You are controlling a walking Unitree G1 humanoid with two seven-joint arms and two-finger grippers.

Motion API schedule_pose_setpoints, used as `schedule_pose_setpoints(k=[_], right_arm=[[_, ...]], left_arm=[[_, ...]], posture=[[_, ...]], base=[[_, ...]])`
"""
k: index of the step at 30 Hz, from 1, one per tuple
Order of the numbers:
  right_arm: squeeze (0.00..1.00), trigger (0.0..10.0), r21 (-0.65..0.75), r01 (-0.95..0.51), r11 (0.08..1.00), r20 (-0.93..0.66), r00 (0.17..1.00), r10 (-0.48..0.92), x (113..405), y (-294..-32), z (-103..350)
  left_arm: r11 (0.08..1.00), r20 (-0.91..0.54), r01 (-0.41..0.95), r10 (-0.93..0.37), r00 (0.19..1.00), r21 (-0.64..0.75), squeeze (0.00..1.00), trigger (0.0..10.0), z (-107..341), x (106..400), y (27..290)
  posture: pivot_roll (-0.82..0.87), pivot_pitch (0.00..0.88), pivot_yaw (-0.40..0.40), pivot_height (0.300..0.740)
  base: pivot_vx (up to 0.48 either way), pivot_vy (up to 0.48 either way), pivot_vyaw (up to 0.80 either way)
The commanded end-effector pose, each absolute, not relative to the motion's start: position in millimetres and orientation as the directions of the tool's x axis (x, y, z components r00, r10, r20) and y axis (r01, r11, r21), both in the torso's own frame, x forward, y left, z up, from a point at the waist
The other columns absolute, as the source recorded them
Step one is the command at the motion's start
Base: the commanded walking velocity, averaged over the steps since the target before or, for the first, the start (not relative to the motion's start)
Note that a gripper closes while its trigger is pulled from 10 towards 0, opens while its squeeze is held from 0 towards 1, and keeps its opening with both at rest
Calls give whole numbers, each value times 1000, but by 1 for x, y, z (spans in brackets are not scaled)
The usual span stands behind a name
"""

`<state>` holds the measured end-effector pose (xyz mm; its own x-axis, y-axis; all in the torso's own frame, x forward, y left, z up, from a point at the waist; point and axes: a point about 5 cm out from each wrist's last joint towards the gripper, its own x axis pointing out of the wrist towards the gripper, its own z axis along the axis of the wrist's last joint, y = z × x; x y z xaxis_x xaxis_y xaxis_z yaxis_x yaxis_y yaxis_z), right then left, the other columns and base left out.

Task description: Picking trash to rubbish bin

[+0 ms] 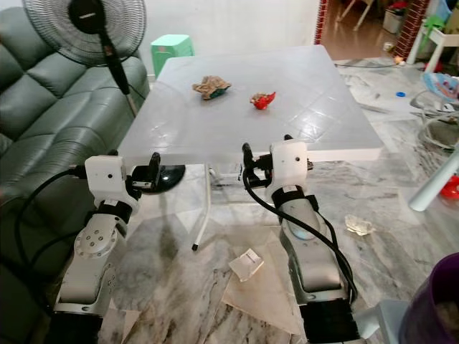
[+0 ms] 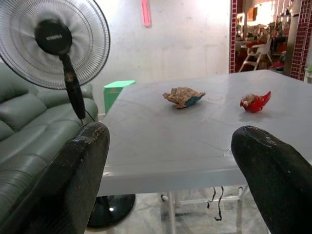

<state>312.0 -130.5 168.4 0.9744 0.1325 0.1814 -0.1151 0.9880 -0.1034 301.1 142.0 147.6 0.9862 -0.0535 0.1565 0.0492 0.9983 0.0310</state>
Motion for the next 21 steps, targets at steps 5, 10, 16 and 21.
schedule_pose_setpoints(k=[5, 10, 16, 21], right_arm=[[0, 10000, -96, -113, 989, 203, 970, 130, 316, -128, 174], [0, 10000, -95, -114, 989, 207, 969, 132, 316, -125, 174], [0, 10000, -93, -121, 988, 206, 969, 138, 316, -124, 174], [0, 10000, -94, -125, 988, 202, 969, 142, 316, -126, 173]], left_arm=[[998, 165, 53, -58, 985, 37, 0, 10000, 151, 303, 145], [998, 163, 56, -61, 985, 37, 0, 10000, 150, 303, 144], [998, 163, 53, -59, 985, 39, 0, 10000, 150, 303, 145], [998, 162, 47, -52, 985, 36, 0, 10000, 150, 302, 145]], posture=[[-62, 0, 75, 740], [-60, 0, 74, 740], [-55, 0, 70, 740], [-55, 0, 66, 740]], base=[[408, 0, 0], [406, 0, 0], [406, 0, 0], [402, 0, 0]])
